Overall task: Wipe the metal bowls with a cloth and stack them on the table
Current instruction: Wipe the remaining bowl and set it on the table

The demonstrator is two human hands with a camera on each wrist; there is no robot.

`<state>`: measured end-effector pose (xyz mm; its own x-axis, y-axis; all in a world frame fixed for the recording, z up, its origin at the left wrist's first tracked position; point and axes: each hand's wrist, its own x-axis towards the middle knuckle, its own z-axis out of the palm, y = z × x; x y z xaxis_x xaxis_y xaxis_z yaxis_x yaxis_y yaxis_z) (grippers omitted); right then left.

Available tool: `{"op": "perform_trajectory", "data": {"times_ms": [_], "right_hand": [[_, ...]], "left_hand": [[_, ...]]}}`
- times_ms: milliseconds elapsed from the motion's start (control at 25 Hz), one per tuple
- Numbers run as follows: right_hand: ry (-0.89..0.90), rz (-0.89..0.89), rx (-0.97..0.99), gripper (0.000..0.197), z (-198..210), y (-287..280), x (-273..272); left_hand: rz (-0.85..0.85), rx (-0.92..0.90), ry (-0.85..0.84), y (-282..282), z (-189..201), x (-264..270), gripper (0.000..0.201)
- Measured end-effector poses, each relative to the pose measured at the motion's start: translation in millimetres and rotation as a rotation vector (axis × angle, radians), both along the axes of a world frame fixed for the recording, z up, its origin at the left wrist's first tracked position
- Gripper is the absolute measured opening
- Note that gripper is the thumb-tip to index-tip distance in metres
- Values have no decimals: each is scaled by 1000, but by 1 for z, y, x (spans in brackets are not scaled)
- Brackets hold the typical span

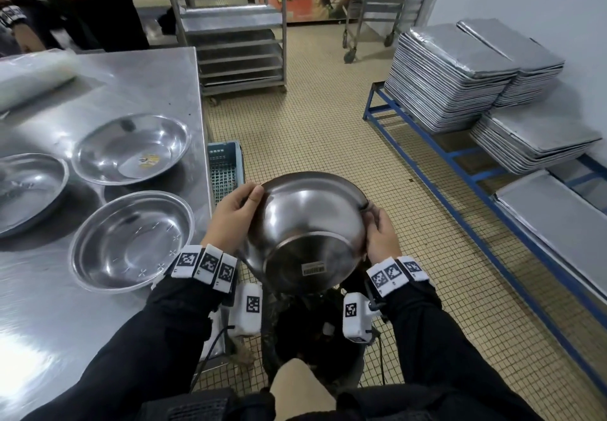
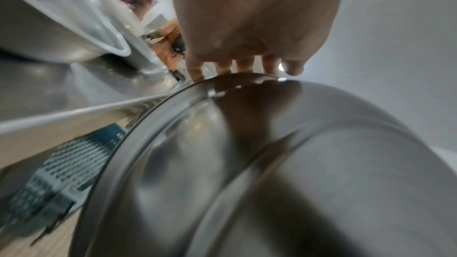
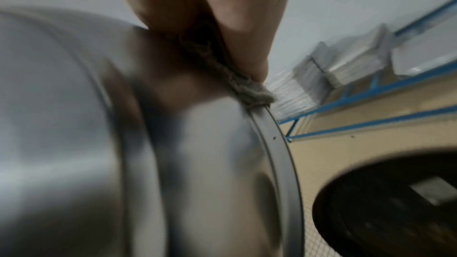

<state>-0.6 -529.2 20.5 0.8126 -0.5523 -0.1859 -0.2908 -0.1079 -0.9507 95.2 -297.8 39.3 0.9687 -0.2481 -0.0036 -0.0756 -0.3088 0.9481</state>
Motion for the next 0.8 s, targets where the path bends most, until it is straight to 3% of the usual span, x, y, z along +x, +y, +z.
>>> {"op": "perform_trajectory", "data": {"times_ms": [240,400,600,800], "right_hand": [[-45,120,-478,17,2,-4,29],[-18,307,-751,18,15,8,42],[-42,440,-801,24,19,17,43],[-267,236,-693,35,21,34,34]], "left_hand": [[-120,240,-268,-17,12,-6,35],[-189,352,-373,-32,18,-7,26],[-157,342,-293,-32,14,-5,17],[7,347,-221,-26,6,-3,21]]}}
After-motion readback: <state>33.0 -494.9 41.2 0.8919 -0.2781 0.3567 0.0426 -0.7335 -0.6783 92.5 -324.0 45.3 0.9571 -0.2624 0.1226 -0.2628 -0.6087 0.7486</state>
